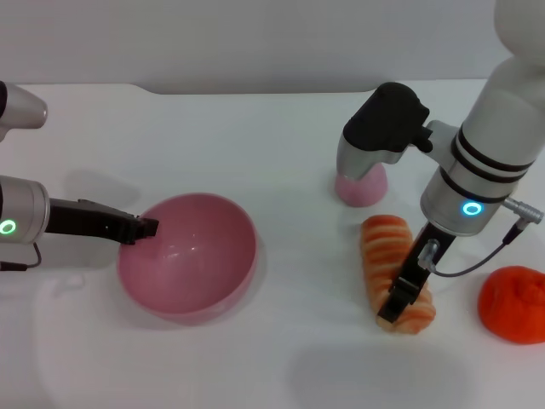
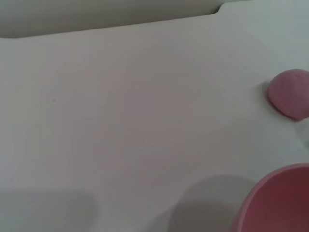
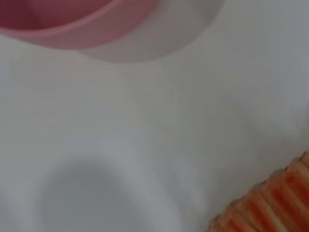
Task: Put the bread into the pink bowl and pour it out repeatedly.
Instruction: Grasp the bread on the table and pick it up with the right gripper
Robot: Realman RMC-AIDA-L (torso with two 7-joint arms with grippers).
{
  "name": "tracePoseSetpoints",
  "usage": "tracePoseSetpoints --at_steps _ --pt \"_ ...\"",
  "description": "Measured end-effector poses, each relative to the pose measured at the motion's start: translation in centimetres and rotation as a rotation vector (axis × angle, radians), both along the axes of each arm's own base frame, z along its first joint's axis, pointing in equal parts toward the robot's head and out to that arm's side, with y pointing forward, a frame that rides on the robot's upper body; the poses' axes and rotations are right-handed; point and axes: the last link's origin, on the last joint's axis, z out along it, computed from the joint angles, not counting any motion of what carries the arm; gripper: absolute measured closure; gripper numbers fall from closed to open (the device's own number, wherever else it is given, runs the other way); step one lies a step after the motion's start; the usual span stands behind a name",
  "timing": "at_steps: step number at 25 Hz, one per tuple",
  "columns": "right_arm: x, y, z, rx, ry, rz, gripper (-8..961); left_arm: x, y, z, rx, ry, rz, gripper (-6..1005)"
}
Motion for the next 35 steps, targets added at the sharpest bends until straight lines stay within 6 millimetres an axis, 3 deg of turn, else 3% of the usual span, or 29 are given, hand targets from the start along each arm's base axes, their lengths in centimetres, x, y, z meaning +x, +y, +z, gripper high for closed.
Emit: tracePoseSetpoints --at_steps 15,35 --pt "0.6 0.4 -0.1 0.021 0.002 0.034 604 0.3 0.2 0.0 0.001 -0.003 0.000 950" --pt "1.1 0.3 -0.3 0.027 -0.008 0.049 794 0.3 0.2 -0.1 0.001 -0.005 0.001 950"
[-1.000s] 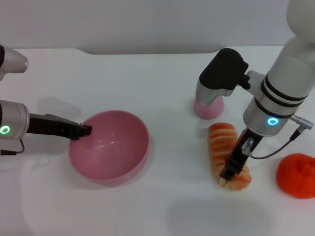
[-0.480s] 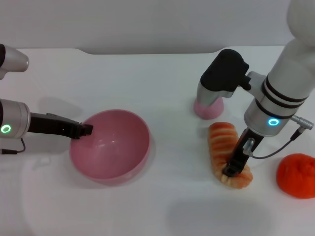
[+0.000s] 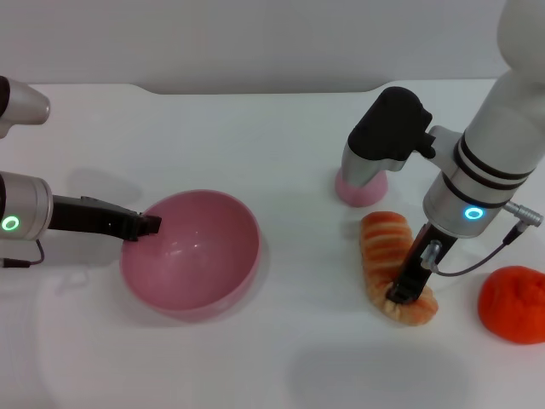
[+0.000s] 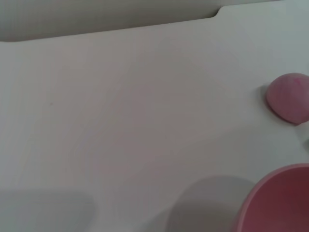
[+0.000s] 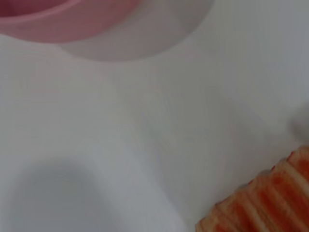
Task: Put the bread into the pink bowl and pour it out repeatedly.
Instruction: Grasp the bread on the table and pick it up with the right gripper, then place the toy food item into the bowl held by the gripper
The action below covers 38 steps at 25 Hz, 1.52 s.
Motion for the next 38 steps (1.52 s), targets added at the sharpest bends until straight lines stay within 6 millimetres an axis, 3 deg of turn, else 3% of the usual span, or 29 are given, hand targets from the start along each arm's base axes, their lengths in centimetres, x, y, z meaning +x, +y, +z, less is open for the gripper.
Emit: tracePoseSetpoints --at_steps 10,16,26,38 --pt "-0.3 0.0 0.2 0.027 0.033 0.005 828 0.0 -0.1 0.0 -0.005 -0.001 -0.001 950" --pt "-1.4 -0.1 1.4 0.105 0.107 0.052 837 -0.1 -0.2 0.0 -0.011 -0.002 0.002 950" --pt "-5.2 -0.2 3.8 0.231 0.232 0.204 843 0.1 -0.2 -0.1 -0.019 -0.006 -0.001 950" --pt "-11.7 -1.0 4.0 0.273 0.397 0.431 849 0.3 -0.4 -0.2 -0.039 -0.014 -0.003 950"
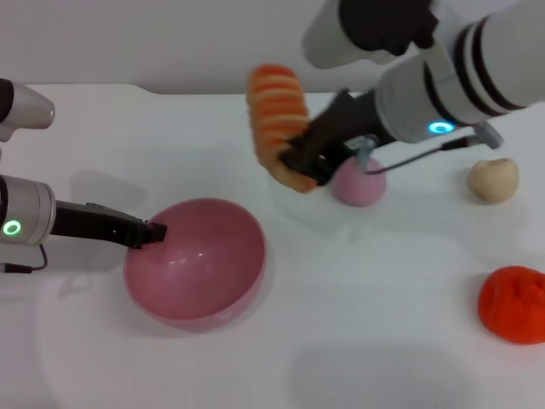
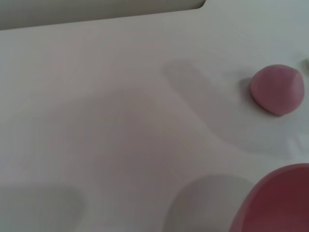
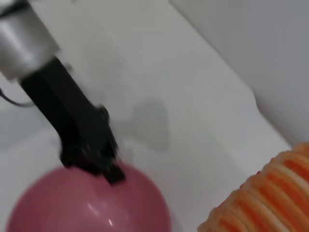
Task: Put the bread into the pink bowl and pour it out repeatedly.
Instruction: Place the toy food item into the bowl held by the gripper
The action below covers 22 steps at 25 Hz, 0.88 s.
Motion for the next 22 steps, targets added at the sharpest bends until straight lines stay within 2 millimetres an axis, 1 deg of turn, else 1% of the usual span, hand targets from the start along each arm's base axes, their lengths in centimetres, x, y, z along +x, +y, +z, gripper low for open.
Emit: tracePoseSetpoints --at_steps 3,7,14,22 --pt "-1.3 -0.6 -0.4 0.000 0.013 0.060 851 0.0 0.0 0.0 0.000 0.000 0.000 950" --pt "-2.1 -1.8 -2.0 -0.036 0.006 0.116 852 0.0 0.0 0.0 0.001 0.000 0.001 950" --pt "-2.4 -3.3 -4.5 -0.087 -0.012 0.180 851 0.2 0.2 0.0 0.000 -0.001 -0.005 950" --pt "-2.3 -3.7 -5.7 -0.109 0.009 0.185 835 0.4 0.2 -0.2 -0.006 0.002 -0.015 950"
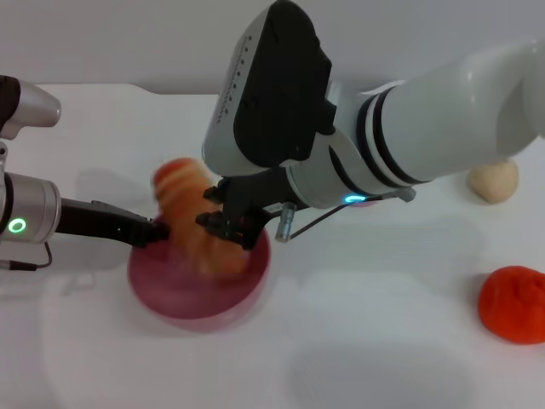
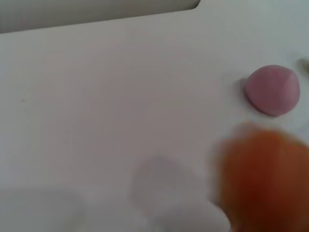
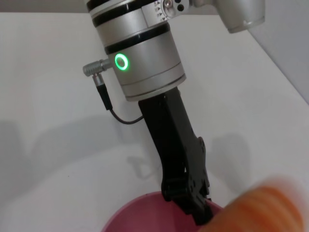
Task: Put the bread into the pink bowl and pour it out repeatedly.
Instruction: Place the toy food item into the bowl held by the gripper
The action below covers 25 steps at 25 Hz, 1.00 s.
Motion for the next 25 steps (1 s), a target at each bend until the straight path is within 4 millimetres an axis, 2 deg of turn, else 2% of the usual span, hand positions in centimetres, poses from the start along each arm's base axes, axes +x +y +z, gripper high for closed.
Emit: tracePoseSetpoints --at_steps 4,11,15,20,25 --pt "0.1 0.0 -0.2 0.000 0.001 0.001 819 0.1 0.1 0.0 0.003 -0.007 -0.004 950" --pt "-0.3 0.3 0.2 0.031 0.033 0.021 533 -0.1 0.1 0.1 0.015 -0.005 -0.001 950" --pt "-0.9 0.7 1.4 0.083 0.081 0.076 370 0.0 0.3 0.1 0.023 -0.002 -0.005 950" --pt "-1.5 2.1 3.1 0.221 0.228 0.096 376 0.1 0.6 0.2 0.034 0.001 -0.010 950" --pt "-0.6 4.1 4.2 0.419 0.412 0.072 376 0.1 0.7 0.2 0.043 0.004 -0.012 950"
